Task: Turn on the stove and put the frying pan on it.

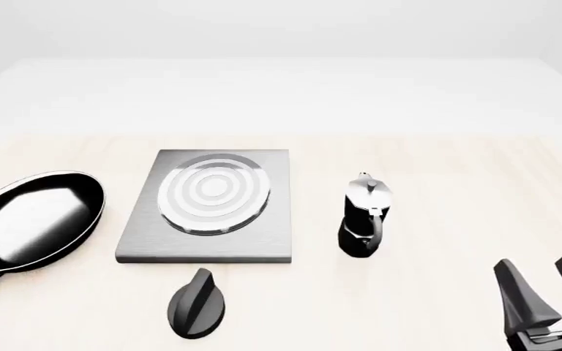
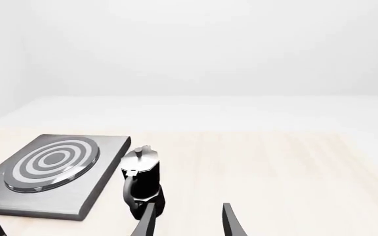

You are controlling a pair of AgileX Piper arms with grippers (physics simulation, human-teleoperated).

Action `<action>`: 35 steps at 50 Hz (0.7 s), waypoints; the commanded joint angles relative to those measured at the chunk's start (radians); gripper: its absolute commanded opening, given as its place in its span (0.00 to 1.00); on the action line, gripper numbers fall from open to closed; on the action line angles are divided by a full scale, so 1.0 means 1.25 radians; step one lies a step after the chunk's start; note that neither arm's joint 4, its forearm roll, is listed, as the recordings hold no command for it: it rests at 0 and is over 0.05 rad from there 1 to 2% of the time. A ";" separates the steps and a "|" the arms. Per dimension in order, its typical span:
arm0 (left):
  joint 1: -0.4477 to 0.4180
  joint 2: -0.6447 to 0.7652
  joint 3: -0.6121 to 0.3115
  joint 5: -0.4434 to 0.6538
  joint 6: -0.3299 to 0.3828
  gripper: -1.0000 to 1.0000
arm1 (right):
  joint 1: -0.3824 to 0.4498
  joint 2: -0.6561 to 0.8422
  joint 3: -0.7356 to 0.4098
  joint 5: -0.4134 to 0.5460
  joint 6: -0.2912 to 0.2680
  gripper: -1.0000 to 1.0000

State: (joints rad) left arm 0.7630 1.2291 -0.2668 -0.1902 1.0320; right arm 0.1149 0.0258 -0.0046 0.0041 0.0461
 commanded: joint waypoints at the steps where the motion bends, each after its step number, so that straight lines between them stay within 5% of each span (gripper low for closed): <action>1: -0.005 0.091 0.003 -0.084 0.005 1.00 | 0.000 0.013 0.001 -0.012 -0.002 1.00; 10: -0.013 0.191 0.003 -0.175 0.008 1.00 | -0.004 0.022 0.000 -0.017 -0.007 1.00; 35: 0.013 0.223 -0.010 -0.204 0.030 1.00 | -0.004 0.037 0.001 -0.031 -0.010 1.00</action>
State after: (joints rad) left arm 0.7695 1.4893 -0.2754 -0.4260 1.0608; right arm 0.1111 0.0666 -0.0038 -0.0305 0.0349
